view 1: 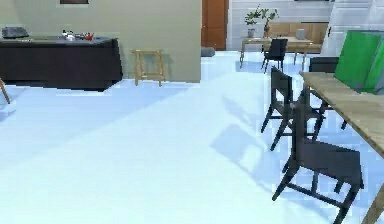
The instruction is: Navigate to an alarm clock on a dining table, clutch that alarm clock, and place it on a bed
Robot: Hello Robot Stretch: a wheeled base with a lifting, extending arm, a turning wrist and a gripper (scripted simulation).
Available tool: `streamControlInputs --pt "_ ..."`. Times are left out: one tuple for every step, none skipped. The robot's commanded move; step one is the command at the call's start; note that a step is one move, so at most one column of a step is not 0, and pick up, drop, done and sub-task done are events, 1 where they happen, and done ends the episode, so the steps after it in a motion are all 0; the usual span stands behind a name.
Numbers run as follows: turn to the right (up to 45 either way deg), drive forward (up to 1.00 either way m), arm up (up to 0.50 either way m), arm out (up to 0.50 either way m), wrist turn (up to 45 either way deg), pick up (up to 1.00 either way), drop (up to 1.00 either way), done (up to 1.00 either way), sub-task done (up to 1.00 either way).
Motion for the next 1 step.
streamControlInputs --pt "0.0 1.00 0.00 0.00 0.0 0.00 0.00 0.00 0.00"
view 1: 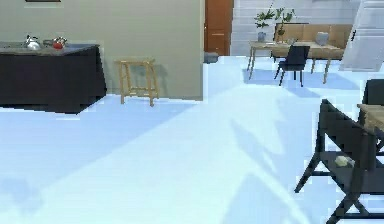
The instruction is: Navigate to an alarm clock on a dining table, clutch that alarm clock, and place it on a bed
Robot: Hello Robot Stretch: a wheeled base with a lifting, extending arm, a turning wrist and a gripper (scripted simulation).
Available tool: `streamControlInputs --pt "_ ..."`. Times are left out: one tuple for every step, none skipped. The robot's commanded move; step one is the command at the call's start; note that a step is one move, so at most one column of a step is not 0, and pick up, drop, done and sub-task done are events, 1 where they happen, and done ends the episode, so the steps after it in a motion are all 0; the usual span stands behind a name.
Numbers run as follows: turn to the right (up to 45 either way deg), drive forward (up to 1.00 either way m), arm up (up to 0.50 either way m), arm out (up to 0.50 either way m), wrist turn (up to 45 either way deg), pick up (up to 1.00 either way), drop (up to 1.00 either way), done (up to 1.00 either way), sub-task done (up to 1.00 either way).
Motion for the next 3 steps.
streamControlInputs --pt "-6.0 0.00 0.00 0.00 0.0 0.00 0.00 0.00 0.00" --pt "0.0 0.15 0.00 0.00 0.0 0.00 0.00 0.00 0.00" --pt "15.0 0.00 0.00 0.00 0.0 0.00 0.00 0.00 0.00"
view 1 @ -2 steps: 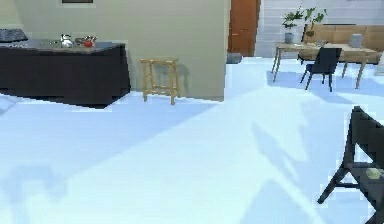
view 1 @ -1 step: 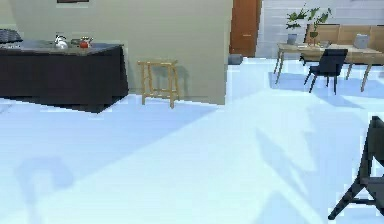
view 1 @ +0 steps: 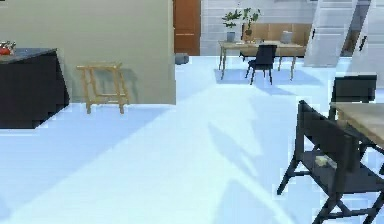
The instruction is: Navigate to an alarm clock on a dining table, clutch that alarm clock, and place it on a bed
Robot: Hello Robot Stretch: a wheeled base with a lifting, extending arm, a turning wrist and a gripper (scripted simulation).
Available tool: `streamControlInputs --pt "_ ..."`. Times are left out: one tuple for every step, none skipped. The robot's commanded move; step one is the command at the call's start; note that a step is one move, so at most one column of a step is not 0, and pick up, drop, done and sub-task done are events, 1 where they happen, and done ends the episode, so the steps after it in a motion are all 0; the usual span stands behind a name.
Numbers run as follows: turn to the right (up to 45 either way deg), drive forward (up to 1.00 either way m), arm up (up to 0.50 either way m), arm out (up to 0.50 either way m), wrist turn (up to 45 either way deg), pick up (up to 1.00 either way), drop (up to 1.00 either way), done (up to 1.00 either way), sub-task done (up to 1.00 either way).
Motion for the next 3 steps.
streamControlInputs --pt "0.0 0.50 0.00 0.00 0.0 0.00 0.00 0.00 0.00" --pt "9.0 0.00 0.00 0.00 0.0 0.00 0.00 0.00 0.00" --pt "0.0 1.00 0.00 0.00 0.0 0.00 0.00 0.00 0.00"
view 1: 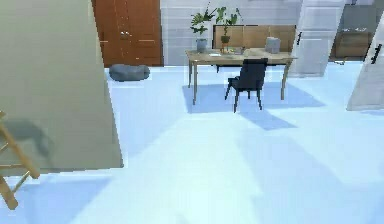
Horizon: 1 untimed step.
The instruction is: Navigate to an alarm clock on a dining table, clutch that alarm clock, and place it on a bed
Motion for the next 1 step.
streamControlInputs --pt "18.0 0.00 0.00 0.00 0.0 0.00 0.00 0.00 0.00"
